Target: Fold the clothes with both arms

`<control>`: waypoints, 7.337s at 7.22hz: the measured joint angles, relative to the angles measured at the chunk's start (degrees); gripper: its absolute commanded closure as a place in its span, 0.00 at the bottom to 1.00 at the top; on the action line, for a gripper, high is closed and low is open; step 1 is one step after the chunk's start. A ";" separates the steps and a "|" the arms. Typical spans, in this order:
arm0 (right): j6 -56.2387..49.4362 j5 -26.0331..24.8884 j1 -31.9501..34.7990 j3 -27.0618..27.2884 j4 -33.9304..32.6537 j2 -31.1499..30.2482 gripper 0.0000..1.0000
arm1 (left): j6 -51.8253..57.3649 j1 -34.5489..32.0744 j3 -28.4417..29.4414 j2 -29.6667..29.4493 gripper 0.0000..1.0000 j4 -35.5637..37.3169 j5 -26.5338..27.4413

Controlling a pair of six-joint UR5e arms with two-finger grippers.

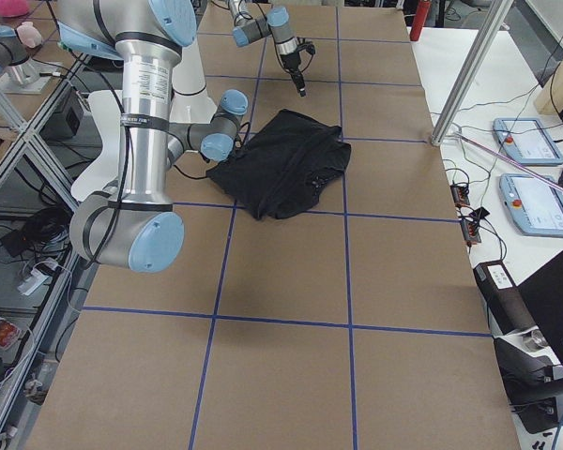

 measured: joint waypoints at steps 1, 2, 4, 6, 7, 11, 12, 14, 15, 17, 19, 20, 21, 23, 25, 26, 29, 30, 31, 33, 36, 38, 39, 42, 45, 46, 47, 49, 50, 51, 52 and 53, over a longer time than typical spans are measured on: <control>0.00 0.56 2.88 0.17 -0.02 0.28 0.00 | 1.14 3.44 -1.08 -0.27 0.46 4.91 3.33; -0.20 1.35 6.41 0.05 -0.04 0.72 0.00 | 2.80 5.55 -1.38 -0.45 0.46 7.31 5.74; -0.71 2.23 11.38 -0.47 -0.06 1.73 0.00 | 4.48 7.96 -0.88 -0.83 0.47 8.53 7.77; -0.87 2.26 12.49 -1.15 -0.09 1.98 0.00 | 5.30 8.53 0.40 -1.15 0.49 8.48 8.16; -0.95 2.09 12.58 -1.65 -0.07 2.00 0.00 | 5.82 8.56 1.50 -1.72 0.49 8.42 8.28; -1.92 1.60 13.03 -3.12 0.00 2.01 0.00 | 6.28 8.58 4.75 -3.43 0.58 7.65 8.49; -2.04 1.59 13.10 -3.25 0.00 2.02 0.00 | 6.28 8.57 5.03 -3.50 0.81 7.56 8.50; -2.10 1.64 13.15 -3.27 0.00 2.02 0.00 | 6.31 8.53 5.18 -3.57 1.00 7.45 8.44; -2.10 1.66 13.15 -3.32 0.00 2.02 0.00 | 6.75 8.49 5.20 -3.59 1.00 7.42 8.42; -2.10 1.67 13.16 -3.45 0.06 2.07 0.00 | 7.99 8.23 5.16 -3.60 1.00 6.92 8.41; -2.10 1.67 13.16 -3.49 0.11 2.15 0.00 | 10.87 5.79 4.70 -3.63 1.00 6.47 8.41; -2.10 1.67 13.18 -3.50 0.12 2.41 0.00 | 15.10 2.66 5.12 -3.66 1.00 5.09 8.41; -2.06 1.65 13.21 -3.50 0.11 2.86 0.00 | 19.54 -0.82 7.36 -3.76 1.00 0.63 8.41; -1.99 1.59 13.70 -3.48 0.07 3.19 0.00 | 25.25 -7.31 17.67 -6.85 1.00 -11.63 8.36; -2.01 1.58 14.57 -3.57 0.01 3.24 0.00 | 30.06 -12.84 33.40 -15.12 1.00 -22.07 8.17; -2.06 1.58 15.06 -3.66 0.00 3.24 0.00 | 32.59 -15.14 43.49 -20.55 1.00 -28.67 7.99; -2.16 0.15 17.00 -4.16 0.08 4.66 0.00 | 38.77 -19.50 59.72 -30.76 0.42 -37.55 7.70; -2.23 -1.21 17.37 -4.66 0.11 5.86 0.00 | 40.19 -20.33 59.50 -31.26 0.40 -38.14 7.44; -2.76 -2.55 17.54 -5.44 0.11 7.37 0.00 | 41.93 -20.73 57.31 -30.32 0.40 -38.22 6.97; -4.06 -4.49 17.57 -7.73 0.02 10.92 0.00 | 43.18 -20.72 52.23 -26.21 0.40 -37.99 6.08; -4.28 -9.19 14.85 -8.67 -0.06 12.83 0.00 | 43.66 -20.96 44.13 -19.34 0.40 -37.60 1.52; -4.17 -17.42 9.21 -8.75 -0.21 14.97 0.00 | 41.06 -20.88 31.23 -8.85 0.40 -36.95 -2.27; -4.10 -23.22 5.67 -9.13 -0.30 16.25 0.00 | 38.19 -20.83 25.40 -3.97 0.39 -36.85 -4.50; -6.71 -32.55 -0.10 -11.73 -9.02 25.05 0.00 | 34.06 -20.58 20.18 0.91 0.39 -36.74 -6.38; -32.20 -34.54 -2.78 -13.75 -22.09 31.23 0.23 | 33.29 -20.39 20.43 1.62 0.38 -36.77 -6.51; -43.83 -34.38 -3.01 -14.27 -24.12 31.72 0.23 | 32.51 -20.28 20.53 1.68 0.38 -36.79 -6.47; -54.24 -34.34 -3.00 -15.09 -25.30 32.19 0.23 | 31.96 -20.13 20.61 1.72 0.38 -36.80 -6.45; -65.60 -34.36 -2.57 -18.82 -25.99 34.94 0.26 | 31.43 -19.92 21.10 1.74 0.38 -36.76 -6.44; -68.22 -34.33 -2.17 -21.04 -26.16 36.76 0.36 | 31.25 -19.79 21.41 1.71 0.38 -36.78 -6.44; -69.54 -34.28 -1.93 -22.46 -26.40 37.80 0.41 | 30.98 -19.69 21.54 1.68 0.38 -36.79 -6.44; -70.05 -34.27 -1.86 -23.31 -26.54 38.24 0.53 | 30.63 -19.57 21.58 1.68 0.38 -36.79 -6.44; -70.24 -34.27 -1.84 -23.76 -26.60 38.37 0.65 | 30.46 -19.46 21.61 1.67 0.38 -36.80 -6.44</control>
